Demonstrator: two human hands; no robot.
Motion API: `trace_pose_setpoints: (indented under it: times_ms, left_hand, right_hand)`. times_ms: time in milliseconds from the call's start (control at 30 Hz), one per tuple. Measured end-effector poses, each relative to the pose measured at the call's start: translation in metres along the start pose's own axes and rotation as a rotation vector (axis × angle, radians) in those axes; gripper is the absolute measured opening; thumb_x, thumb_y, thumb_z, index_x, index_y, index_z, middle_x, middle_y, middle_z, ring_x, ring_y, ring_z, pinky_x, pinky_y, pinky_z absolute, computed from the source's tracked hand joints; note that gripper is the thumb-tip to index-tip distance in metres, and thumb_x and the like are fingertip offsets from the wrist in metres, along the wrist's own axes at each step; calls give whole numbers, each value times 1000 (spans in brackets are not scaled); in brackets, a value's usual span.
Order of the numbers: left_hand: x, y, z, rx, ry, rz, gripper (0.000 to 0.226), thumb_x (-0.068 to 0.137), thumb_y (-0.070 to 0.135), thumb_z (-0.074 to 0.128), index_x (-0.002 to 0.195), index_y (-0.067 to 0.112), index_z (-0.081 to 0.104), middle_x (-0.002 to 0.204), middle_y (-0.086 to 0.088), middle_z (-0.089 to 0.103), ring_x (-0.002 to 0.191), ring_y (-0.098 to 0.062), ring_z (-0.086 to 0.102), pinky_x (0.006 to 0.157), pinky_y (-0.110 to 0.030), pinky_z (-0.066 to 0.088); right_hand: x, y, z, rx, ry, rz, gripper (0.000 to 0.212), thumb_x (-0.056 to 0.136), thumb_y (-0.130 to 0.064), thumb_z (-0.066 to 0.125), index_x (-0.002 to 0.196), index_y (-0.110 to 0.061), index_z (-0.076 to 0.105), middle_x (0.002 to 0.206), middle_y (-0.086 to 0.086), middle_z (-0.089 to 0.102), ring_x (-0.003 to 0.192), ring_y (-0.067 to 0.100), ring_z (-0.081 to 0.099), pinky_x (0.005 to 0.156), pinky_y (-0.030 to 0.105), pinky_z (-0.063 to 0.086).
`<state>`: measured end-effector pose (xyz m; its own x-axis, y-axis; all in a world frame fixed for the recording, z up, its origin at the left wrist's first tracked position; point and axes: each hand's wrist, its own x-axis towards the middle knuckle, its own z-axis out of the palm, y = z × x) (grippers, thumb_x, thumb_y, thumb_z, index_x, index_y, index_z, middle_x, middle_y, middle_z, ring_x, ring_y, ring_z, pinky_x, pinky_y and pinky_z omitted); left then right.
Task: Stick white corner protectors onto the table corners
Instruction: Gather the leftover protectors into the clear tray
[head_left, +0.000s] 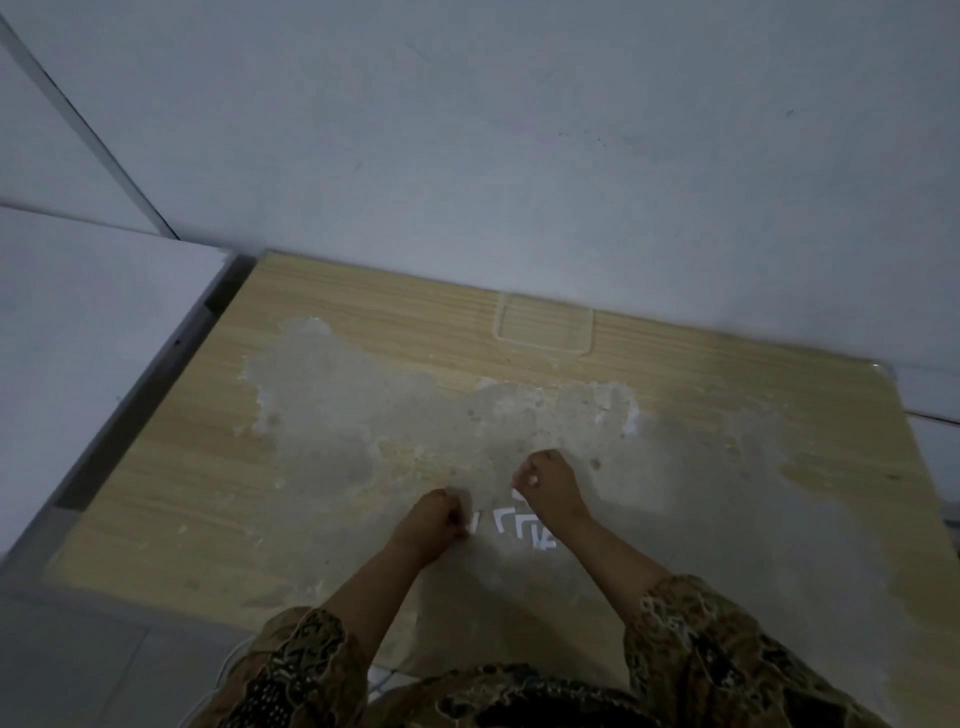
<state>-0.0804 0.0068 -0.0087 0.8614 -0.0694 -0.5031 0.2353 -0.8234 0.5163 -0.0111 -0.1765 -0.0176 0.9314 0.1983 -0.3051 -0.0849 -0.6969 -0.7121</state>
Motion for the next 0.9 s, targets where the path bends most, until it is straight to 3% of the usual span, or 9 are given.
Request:
trace_pose_setpoints:
  times_ms: [133, 200, 267, 333, 433, 567, 600, 767, 900]
  left_hand:
    - [-3, 0, -3, -16, 68, 24, 16, 81, 20, 67, 84, 11, 55, 90, -5, 42, 96, -30, 51, 70, -25, 29]
    - [-2, 4, -3, -33, 111, 18, 15, 82, 19, 65, 86, 10, 53, 94, -9, 44, 95, -31, 51, 71, -25, 31]
    - [-1, 5, -2, -22, 128, 14, 23, 83, 19, 64, 97, 2, 58, 105, -15, 49, 98, -32, 51, 78, -29, 36]
    - [0, 5, -1, 3, 116, 9, 29, 84, 20, 64, 103, -1, 58, 110, -16, 49, 100, -32, 50, 83, -31, 38]
    - [1, 5, -1, 16, 53, 25, 23, 84, 17, 63, 98, -1, 59, 109, -17, 51, 102, -32, 50, 81, -30, 36]
    - [-2, 11, 0, -17, 35, 60, 6, 86, 6, 56, 81, 6, 60, 98, -14, 52, 88, -24, 50, 69, -17, 30]
    - [-3, 12, 1, -45, 38, 60, 15, 87, 3, 54, 74, 11, 55, 94, -13, 50, 79, -18, 46, 65, -13, 27]
    - [2, 3, 0, -180, 114, 25, 10, 90, 9, 56, 80, 8, 55, 77, -1, 44, 80, -18, 40, 67, -20, 24]
    - [10, -7, -9, -511, 254, -121, 15, 92, 15, 59, 83, 3, 64, 79, -4, 57, 75, -16, 51, 69, -23, 36]
  right_hand:
    - [-2, 10, 4, -132, -26, -88, 19, 83, 9, 57, 69, -3, 60, 83, 5, 48, 75, 19, 49, 74, 26, 40]
    - [-3, 13, 3, -81, 21, -70, 15, 78, 11, 62, 67, 0, 63, 79, 11, 55, 75, 25, 55, 73, 26, 42]
    - [-5, 14, -1, -14, 60, -25, 14, 76, 12, 65, 65, 4, 65, 73, 18, 61, 69, 14, 60, 71, 21, 46]
    - [-8, 13, -6, 81, 94, -8, 12, 76, 11, 67, 64, 7, 64, 69, 21, 64, 60, -3, 58, 63, 6, 43]
    - [-10, 12, -12, 139, 31, -1, 4, 76, 3, 74, 73, 3, 71, 72, 13, 69, 61, -10, 59, 61, 1, 43]
    - [-14, 4, -9, 82, -143, -36, 2, 71, 4, 75, 71, 3, 73, 69, 12, 69, 58, -1, 61, 61, 7, 46]
    - [-15, 0, -6, 31, -159, -62, 3, 70, 3, 75, 70, 4, 73, 71, 15, 69, 58, 1, 59, 61, 6, 44]
    - [-14, -10, 11, -241, -225, -148, 18, 75, 1, 62, 60, -8, 63, 84, 20, 64, 83, 29, 61, 70, 23, 40]
    - [-14, -14, 12, -290, -283, -150, 13, 80, -3, 59, 70, -10, 56, 86, 14, 62, 79, 32, 62, 65, 36, 50]
